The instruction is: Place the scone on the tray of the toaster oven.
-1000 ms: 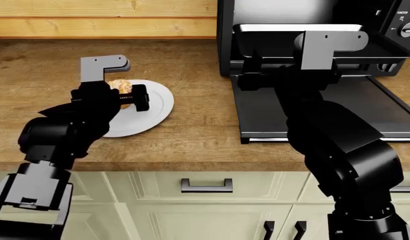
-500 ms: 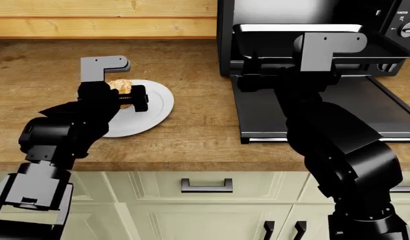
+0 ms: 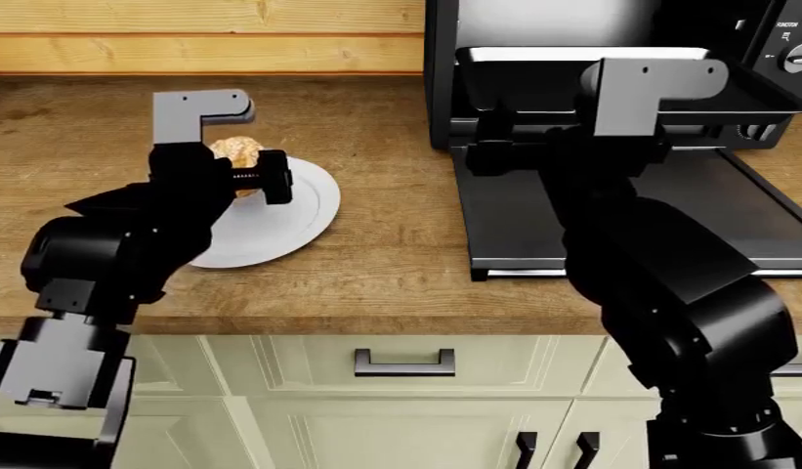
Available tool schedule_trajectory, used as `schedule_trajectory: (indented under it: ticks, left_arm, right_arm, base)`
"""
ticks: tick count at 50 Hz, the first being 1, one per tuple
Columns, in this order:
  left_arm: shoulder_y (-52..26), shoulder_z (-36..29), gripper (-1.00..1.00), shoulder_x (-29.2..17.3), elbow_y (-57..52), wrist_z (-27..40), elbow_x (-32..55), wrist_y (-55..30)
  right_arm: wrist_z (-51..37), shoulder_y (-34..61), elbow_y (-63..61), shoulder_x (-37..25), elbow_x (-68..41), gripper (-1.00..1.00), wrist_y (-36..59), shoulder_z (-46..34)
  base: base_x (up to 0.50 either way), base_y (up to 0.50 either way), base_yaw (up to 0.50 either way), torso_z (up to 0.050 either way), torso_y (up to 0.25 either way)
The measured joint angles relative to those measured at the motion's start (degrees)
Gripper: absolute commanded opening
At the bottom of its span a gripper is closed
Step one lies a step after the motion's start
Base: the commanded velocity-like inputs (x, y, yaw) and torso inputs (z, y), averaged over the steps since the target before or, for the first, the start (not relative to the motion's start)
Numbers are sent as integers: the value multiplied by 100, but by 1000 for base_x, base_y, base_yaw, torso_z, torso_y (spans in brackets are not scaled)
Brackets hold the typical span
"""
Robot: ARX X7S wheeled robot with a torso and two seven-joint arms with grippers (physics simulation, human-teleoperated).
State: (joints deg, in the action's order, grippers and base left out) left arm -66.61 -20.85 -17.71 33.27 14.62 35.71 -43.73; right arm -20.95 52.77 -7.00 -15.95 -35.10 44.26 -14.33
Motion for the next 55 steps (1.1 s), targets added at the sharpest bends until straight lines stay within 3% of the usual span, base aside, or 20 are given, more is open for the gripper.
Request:
schedule_trajectory:
  ticks: [23, 37, 46, 55]
  left_arm:
    - [-488, -134, -100, 148, -498, -128, 207, -381]
    - [-1933, -366, -100, 1195, 2738, -1665, -360, 1393]
    - [-2313, -314, -100, 1526, 3592, -2133, -542, 1838]
    - [-2514, -876, -100, 1670, 3934, -2315, 42, 2095]
  right_arm:
    - [-69, 37, -141, -19, -128, 100, 58, 21]
    - [-153, -9, -318, -77, -272, 100, 144, 118]
    - [-193, -17, -399, -89, -344, 100, 178, 149]
    - [-212, 3, -425, -91, -385, 100, 181, 156]
  base:
    - [0, 0, 0, 0, 0]
    - [0, 0, 0, 0, 0]
    - [0, 0, 0, 0, 0]
    - [0, 0, 0, 0, 2]
